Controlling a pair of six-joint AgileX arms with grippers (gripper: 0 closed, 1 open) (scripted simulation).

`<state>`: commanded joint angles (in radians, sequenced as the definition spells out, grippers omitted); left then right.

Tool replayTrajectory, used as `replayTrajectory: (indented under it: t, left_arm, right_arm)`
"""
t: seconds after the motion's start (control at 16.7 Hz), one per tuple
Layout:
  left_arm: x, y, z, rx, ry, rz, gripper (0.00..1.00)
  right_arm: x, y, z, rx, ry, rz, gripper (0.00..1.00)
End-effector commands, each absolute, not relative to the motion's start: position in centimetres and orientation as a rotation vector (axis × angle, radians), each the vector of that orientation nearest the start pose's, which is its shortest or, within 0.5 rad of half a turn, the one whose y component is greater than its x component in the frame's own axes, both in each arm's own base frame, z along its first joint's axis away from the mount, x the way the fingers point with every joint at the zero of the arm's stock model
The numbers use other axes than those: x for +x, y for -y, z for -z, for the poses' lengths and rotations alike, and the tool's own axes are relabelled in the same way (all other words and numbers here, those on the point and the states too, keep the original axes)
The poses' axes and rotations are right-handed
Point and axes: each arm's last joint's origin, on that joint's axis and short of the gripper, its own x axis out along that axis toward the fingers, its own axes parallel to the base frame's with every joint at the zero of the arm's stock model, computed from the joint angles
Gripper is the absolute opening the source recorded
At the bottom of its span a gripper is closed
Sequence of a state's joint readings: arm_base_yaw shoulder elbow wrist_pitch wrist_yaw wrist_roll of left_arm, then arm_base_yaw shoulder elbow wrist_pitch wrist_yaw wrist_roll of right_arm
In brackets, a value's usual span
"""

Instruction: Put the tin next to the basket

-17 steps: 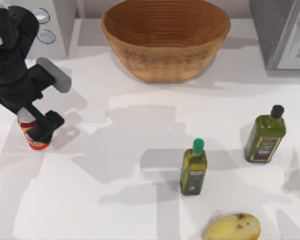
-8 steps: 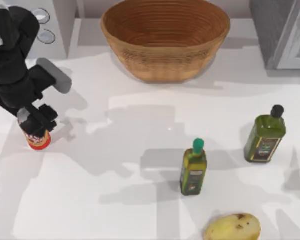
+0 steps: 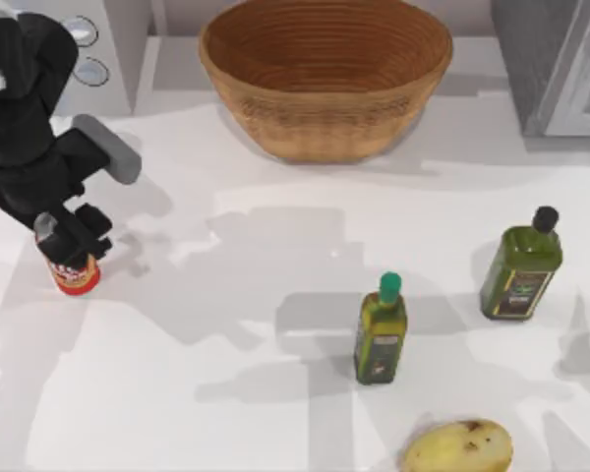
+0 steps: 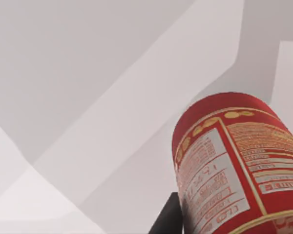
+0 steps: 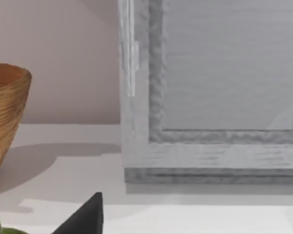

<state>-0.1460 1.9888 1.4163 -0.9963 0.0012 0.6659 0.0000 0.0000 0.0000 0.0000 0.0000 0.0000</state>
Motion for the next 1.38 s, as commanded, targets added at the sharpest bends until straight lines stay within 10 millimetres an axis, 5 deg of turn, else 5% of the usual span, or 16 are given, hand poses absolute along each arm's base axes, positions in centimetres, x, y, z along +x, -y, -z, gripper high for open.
replayTrajectory:
  t: [0.6,0.96,1.38]
  left_arm:
    - [36.9,6.2,-16.1,0.601,-1.487,0.601,0.0]
    - [36.7,12.1,-16.2,0.41,-1.553,0.403,0.0]
    - [34.3,20.3,-17.3,0.111,-1.577,0.093,0.0]
  right_arm:
    - [10.6,0.1,-16.0,0.0,0.0,0.0,1.0]
    - [10.6,0.1,-16.0,0.0,0.0,0.0,1.0]
    - [10.6,0.1,-16.0,0.0,0.0,0.0,1.0]
